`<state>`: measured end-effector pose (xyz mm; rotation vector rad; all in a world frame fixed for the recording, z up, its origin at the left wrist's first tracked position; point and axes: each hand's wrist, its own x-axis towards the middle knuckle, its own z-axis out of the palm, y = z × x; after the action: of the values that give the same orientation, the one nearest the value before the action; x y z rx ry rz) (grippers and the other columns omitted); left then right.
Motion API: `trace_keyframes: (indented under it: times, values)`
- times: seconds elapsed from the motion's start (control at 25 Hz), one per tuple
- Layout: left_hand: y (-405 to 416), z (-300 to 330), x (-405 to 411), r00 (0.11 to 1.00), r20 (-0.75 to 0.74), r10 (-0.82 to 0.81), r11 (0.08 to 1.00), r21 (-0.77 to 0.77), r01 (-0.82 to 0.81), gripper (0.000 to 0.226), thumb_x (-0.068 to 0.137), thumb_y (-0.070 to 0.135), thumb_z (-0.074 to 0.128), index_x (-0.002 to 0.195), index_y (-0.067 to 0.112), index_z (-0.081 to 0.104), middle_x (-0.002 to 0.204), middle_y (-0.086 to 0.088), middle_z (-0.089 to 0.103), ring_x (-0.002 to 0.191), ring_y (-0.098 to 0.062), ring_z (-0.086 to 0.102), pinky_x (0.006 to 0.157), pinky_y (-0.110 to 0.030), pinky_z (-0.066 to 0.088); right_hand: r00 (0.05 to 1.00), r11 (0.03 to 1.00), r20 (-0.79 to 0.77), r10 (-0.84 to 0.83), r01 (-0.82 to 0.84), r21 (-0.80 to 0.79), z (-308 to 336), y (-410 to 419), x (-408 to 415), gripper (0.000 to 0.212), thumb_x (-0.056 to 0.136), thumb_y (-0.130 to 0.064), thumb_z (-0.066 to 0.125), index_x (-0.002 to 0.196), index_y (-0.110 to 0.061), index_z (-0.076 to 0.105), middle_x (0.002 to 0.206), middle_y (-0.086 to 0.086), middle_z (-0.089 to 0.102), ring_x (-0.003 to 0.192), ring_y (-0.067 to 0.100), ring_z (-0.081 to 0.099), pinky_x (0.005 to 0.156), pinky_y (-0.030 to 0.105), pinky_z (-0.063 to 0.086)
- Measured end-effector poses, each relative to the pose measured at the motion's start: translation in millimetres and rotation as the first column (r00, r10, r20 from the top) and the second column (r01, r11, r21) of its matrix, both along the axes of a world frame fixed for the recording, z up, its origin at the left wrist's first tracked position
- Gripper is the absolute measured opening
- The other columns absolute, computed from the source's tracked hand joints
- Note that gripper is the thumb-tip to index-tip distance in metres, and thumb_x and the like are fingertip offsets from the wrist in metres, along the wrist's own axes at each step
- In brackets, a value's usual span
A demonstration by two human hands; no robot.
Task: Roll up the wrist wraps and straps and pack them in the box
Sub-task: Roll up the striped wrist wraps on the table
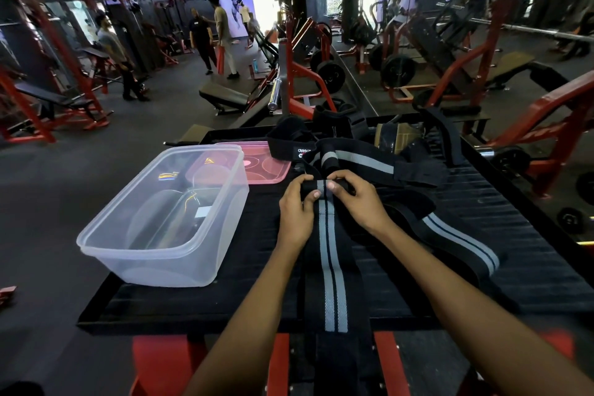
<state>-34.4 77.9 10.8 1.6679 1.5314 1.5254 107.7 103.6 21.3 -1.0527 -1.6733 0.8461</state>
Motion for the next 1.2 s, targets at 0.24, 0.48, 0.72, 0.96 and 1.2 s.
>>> trace_keyframes:
  times: [0.24,0.48,0.72,0.96,1.2]
  values:
    - [-0.1,-2.2,1.2,0.999,0.037,0.007,0.999,-0.048,-0.006,0.030,0.095,0.030,0.051,0.118,0.011,0.057,0.117,-0.003,0.063,0.109,-0.012,0.056,0.092,-0.017,0.040,0.999,0.988,0.020,-0.042,0.039,0.149,1.6,-3.0,-3.3,0.022,0.085,-0.008,0.064,0.107,-0.011,0.064,0.107,0.003,0.063,0.096,0.005,0.055,0.082,0.001,0.036]
    - [-1.0,-1.1,-1.4,0.999,0.019,0.026,0.999,0.032,-0.027,0.029,0.094,0.022,0.053,0.121,0.011,0.055,0.118,0.001,0.059,0.109,-0.008,0.053,0.090,-0.002,0.037,0.998,0.999,0.042,-0.050,0.049,0.019,0.6,-4.3,-1.3,0.026,0.091,-0.032,0.057,0.113,-0.018,0.058,0.091,-0.007,0.061,0.084,0.002,0.056,0.071,0.007,0.040]
    - [-3.1,-2.5,-1.2,0.997,0.073,0.000,0.999,-0.038,0.003,0.028,0.097,0.028,0.047,0.118,0.012,0.056,0.110,0.000,0.063,0.101,-0.010,0.057,0.089,-0.013,0.044,0.999,0.994,0.026,-0.040,0.037,0.101,-1.4,-3.4,-1.7,0.024,0.090,-0.020,0.061,0.113,-0.014,0.058,0.102,-0.003,0.062,0.090,0.006,0.058,0.082,0.019,0.044]
    - [0.1,-4.0,-4.9,0.998,0.063,-0.006,1.000,-0.030,0.008,0.032,0.096,0.017,0.050,0.128,0.013,0.049,0.123,-0.005,0.059,0.113,-0.014,0.055,0.098,-0.022,0.043,1.000,0.999,0.003,-0.029,0.029,-0.017,-2.3,-1.7,-2.0,0.027,0.091,-0.032,0.058,0.114,-0.019,0.056,0.099,0.000,0.065,0.091,0.011,0.061,0.075,0.015,0.046]
    - [1.1,-5.4,-4.4,0.998,0.068,0.003,0.997,-0.075,0.002,0.033,0.093,0.030,0.054,0.121,0.013,0.055,0.115,-0.003,0.062,0.106,-0.021,0.059,0.092,-0.029,0.047,1.000,0.999,0.017,-0.004,0.003,0.040,-2.9,-0.7,-2.0,0.025,0.091,-0.016,0.059,0.115,-0.014,0.055,0.103,-0.002,0.062,0.098,0.013,0.059,0.085,0.021,0.044]
